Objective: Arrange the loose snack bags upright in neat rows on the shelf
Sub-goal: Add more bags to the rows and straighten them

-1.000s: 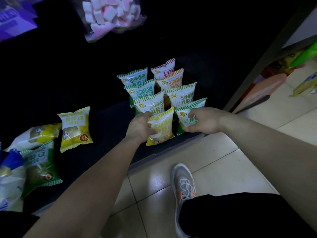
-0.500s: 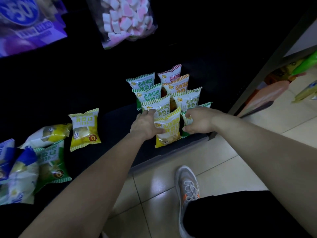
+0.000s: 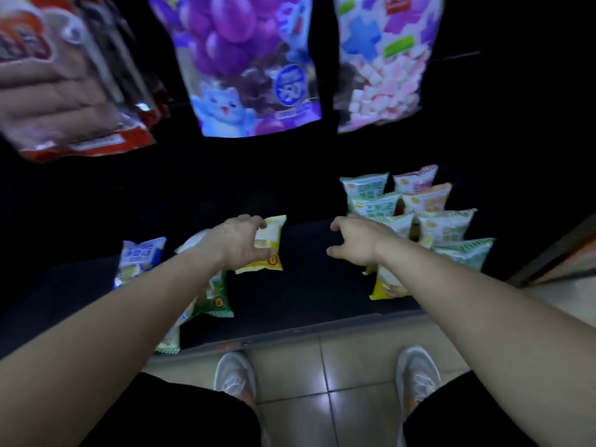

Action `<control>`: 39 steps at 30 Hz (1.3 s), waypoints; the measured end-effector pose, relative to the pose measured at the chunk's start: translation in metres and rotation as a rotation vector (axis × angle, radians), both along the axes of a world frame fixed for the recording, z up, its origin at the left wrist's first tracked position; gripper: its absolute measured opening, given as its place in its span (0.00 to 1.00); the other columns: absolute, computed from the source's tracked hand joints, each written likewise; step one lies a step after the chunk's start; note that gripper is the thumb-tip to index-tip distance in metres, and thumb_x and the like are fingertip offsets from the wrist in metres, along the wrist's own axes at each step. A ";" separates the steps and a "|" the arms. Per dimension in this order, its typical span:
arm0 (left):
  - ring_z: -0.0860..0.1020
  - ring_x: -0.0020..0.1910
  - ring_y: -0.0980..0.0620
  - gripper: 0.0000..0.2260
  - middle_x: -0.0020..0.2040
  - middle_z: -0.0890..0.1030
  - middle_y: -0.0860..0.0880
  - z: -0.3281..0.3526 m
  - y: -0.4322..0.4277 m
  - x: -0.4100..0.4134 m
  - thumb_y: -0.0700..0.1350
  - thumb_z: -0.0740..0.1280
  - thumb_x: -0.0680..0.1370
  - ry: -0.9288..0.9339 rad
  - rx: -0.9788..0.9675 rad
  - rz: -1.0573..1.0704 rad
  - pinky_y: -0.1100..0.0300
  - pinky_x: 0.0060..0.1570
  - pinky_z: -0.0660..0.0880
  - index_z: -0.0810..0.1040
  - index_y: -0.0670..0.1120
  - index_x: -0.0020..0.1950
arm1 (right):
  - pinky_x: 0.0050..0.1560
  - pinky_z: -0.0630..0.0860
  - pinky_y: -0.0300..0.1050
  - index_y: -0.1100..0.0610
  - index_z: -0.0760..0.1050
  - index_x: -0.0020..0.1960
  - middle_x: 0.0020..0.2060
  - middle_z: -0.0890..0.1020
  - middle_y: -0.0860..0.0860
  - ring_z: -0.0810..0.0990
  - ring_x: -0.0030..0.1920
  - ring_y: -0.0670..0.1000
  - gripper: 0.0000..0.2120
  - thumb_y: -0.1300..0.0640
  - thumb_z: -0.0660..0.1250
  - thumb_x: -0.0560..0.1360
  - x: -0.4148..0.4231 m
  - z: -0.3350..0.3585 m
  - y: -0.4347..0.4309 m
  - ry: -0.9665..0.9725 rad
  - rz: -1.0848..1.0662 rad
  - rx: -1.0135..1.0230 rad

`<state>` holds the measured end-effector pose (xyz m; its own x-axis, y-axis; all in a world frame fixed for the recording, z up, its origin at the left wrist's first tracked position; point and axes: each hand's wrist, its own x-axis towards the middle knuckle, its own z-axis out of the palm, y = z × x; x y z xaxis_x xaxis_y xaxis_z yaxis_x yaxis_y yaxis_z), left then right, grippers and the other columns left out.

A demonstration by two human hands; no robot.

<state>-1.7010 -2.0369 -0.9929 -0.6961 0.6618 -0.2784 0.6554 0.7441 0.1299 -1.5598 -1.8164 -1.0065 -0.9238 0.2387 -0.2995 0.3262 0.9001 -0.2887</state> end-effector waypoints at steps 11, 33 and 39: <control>0.62 0.73 0.41 0.38 0.75 0.62 0.45 -0.052 -0.111 -0.063 0.65 0.66 0.75 -0.111 -0.067 0.198 0.47 0.64 0.68 0.57 0.50 0.78 | 0.53 0.75 0.49 0.54 0.68 0.70 0.63 0.76 0.54 0.76 0.60 0.55 0.29 0.37 0.64 0.76 -0.128 -0.098 -0.079 -0.109 0.023 -0.092; 0.58 0.75 0.44 0.38 0.77 0.61 0.48 -0.072 -0.098 -0.082 0.62 0.67 0.75 -0.284 0.010 0.265 0.48 0.69 0.63 0.55 0.51 0.79 | 0.52 0.77 0.53 0.55 0.61 0.61 0.58 0.76 0.55 0.78 0.55 0.58 0.34 0.42 0.77 0.67 -0.183 -0.216 -0.109 0.078 -0.450 -0.488; 0.60 0.74 0.44 0.37 0.76 0.62 0.46 -0.051 -0.086 -0.079 0.60 0.68 0.76 -0.253 0.042 0.234 0.47 0.69 0.65 0.56 0.50 0.79 | 0.47 0.78 0.51 0.50 0.60 0.57 0.49 0.78 0.47 0.79 0.47 0.50 0.34 0.42 0.79 0.64 -0.148 -0.159 -0.067 0.070 -0.242 -0.379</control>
<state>-1.7804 -2.1228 -1.0434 -0.7427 0.5071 -0.4373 0.4109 0.8608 0.3004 -1.7082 -1.8831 -1.1653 -0.8758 0.3362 -0.3463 0.4825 0.6267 -0.6119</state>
